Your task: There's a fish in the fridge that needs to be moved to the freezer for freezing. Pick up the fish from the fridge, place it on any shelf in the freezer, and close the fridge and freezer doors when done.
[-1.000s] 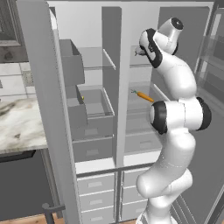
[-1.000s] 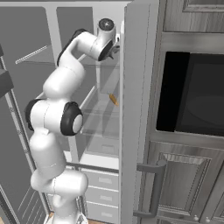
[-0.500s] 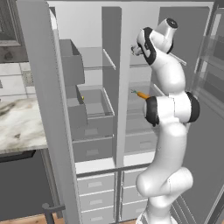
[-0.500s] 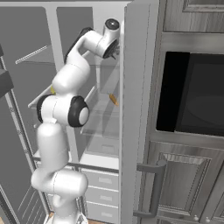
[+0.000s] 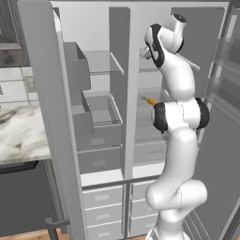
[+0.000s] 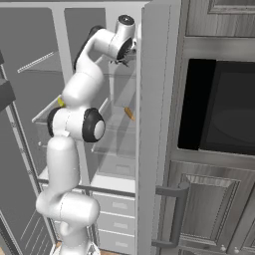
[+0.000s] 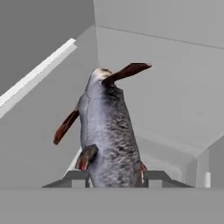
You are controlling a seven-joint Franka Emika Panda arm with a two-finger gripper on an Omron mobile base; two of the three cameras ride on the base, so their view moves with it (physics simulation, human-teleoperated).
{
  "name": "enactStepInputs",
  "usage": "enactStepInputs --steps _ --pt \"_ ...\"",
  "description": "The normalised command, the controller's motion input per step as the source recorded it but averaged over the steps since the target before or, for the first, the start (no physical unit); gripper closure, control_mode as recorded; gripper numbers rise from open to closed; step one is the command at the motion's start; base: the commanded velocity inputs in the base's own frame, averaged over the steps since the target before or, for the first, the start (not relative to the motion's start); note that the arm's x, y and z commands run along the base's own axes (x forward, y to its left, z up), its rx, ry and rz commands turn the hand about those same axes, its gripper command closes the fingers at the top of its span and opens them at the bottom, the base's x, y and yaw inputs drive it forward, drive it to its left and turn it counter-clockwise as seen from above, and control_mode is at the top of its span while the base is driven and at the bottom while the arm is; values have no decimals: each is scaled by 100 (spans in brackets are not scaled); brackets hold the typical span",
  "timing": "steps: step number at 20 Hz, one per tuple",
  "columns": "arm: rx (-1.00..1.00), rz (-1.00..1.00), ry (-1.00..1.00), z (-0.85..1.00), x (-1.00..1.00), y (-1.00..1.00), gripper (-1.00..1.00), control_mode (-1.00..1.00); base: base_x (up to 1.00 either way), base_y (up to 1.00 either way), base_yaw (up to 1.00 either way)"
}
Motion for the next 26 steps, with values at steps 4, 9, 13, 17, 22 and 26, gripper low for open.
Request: enactStepInputs --steps 4,9,13,17,22,26 --pt "-1 0 -10 -20 -54 36 100 -100 0 0 0" --pt "0 0 -18 -9 -77 5 100 -100 0 0 0" --pt "1 0 -24 -46 -100 0 100 -100 0 0 0" --pt "1 0 -34 -31 -100 3 100 -100 0 0 0" --pt "-3 0 -13 37 -100 25 100 -100 0 0 0" --pt "-6 0 0 55 -100 34 100 -100 0 0 0"
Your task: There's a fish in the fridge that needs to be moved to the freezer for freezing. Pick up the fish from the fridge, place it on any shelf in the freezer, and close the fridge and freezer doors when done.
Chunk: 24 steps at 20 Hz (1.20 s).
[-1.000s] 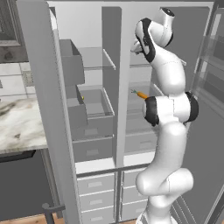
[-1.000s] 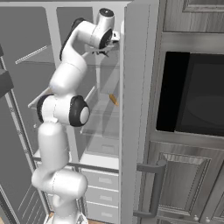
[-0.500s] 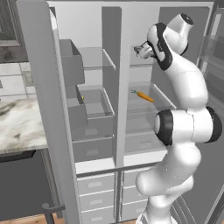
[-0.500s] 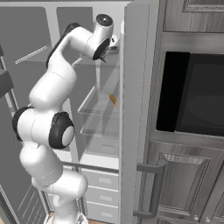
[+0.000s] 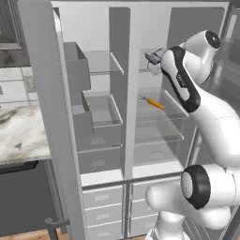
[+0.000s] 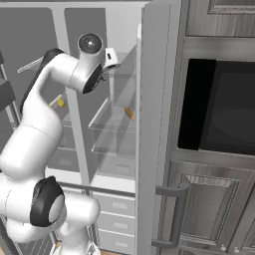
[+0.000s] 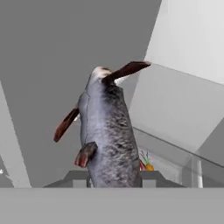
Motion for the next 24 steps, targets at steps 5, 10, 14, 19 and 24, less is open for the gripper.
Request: enactStepInputs --steps 5,10,14,19,24 --pt "0 0 0 70 -100 44 100 -100 0 0 0" --pt "0 0 0 51 -99 52 100 -100 0 0 0" --pt "12 8 0 -2 -25 83 100 -100 0 0 0" --pt "12 7 0 -3 3 74 100 -100 0 0 0" --pt "0 0 1 -7 30 85 100 -100 0 0 0"
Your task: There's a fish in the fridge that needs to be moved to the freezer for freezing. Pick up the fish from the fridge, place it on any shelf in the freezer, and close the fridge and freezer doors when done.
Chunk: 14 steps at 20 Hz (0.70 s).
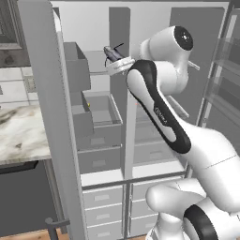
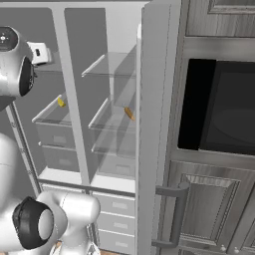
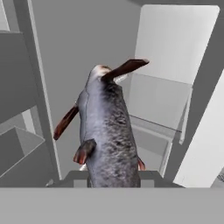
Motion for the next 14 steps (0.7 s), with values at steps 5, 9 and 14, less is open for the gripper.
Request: enactStepInputs --steps 5,9,14 --pt "0 0 4 -14 43 32 100 -100 0 0 0" --pt "0 1 4 -3 32 0 100 -100 0 0 0" --pt "-1 1 0 -4 39 12 100 -100 0 0 0"
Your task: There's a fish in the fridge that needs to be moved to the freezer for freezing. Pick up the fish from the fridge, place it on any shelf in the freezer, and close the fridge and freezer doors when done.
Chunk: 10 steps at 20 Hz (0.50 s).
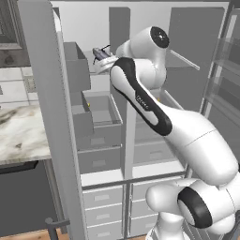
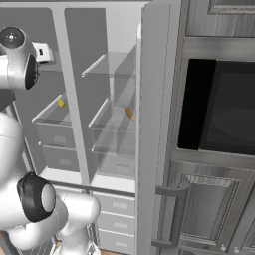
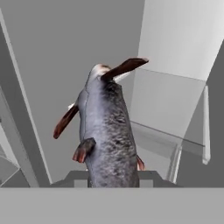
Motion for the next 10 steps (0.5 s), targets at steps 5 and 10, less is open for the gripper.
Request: enactStepInputs --steps 5,10 --pt "0 0 1 -15 57 7 100 -100 0 0 0" --pt "0 0 1 -18 49 16 100 -100 0 0 0"
